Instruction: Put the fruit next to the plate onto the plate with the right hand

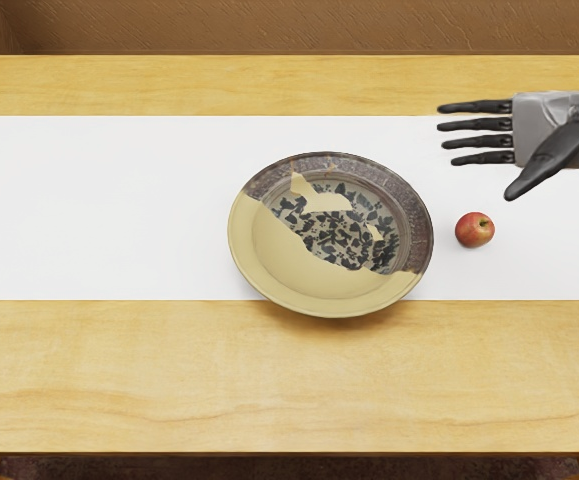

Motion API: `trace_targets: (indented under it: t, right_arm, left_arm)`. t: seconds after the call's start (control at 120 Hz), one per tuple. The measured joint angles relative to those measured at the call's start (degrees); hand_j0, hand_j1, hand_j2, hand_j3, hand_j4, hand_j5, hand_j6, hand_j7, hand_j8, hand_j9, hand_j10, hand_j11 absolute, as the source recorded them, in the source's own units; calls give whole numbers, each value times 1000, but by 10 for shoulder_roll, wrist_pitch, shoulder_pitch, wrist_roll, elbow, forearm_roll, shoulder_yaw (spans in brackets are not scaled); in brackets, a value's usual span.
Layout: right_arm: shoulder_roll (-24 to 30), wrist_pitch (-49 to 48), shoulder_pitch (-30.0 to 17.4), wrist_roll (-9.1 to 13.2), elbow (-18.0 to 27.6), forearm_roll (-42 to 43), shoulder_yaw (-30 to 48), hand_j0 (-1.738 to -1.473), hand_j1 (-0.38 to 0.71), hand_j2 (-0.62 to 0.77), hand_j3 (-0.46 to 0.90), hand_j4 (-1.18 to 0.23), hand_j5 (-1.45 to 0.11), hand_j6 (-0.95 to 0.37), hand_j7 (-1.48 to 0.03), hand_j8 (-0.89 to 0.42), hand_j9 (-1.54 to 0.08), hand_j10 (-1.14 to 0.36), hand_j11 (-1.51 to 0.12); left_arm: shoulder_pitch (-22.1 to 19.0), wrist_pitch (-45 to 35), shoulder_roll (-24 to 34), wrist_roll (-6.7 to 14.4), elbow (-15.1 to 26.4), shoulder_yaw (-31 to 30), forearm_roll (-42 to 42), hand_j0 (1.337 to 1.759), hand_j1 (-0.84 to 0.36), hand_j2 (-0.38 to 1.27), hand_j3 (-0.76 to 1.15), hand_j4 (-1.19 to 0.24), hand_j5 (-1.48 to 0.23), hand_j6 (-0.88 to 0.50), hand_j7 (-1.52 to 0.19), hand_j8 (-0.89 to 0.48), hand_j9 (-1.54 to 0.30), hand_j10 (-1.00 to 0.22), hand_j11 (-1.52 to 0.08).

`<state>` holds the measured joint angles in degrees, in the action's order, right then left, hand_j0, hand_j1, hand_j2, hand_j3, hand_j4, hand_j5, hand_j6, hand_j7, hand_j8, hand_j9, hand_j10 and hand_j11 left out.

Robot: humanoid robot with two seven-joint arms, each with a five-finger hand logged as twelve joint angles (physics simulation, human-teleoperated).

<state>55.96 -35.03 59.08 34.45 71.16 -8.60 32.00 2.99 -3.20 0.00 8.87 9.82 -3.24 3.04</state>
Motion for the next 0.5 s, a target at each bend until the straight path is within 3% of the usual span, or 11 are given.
trace_targets:
  t: [0.133,0.208,0.325,0.5]
  right_arm:
    - [51,0,27,4,23,186,-11,-1658,-301,-7,0,-40,-52,-39,-52,-40,-52,-40,-52]
    - [44,13,83,5,28,249,-64,-1658,-300,-7,0,-42,-54,-42,-54,-42,-54,-42,-54]
    - [3,92,185,5,42,289,-186,-1658,-288,-10,0,-53,-67,-54,-67,-53,-67,-53,-67]
    - [-50,259,226,5,96,304,-278,-1658,-249,-16,0,-87,-110,-88,-109,-87,-109,-87,-109]
  left_arm:
    - [0,0,0,0,0,0,0,1658,73,46,0,-230,-299,-230,-299,-230,-299,-230,-299]
    - [0,0,0,0,0,0,0,1658,73,46,0,-230,-299,-230,-299,-230,-299,-230,-299]
    - [0,0,0,0,0,0,0,1658,73,46,0,-230,-299,-230,-299,-230,-299,-230,-299]
    - [0,0,0,0,0,0,0,1658,73,46,0,-230,-299,-230,-299,-230,-299,-230,-299]
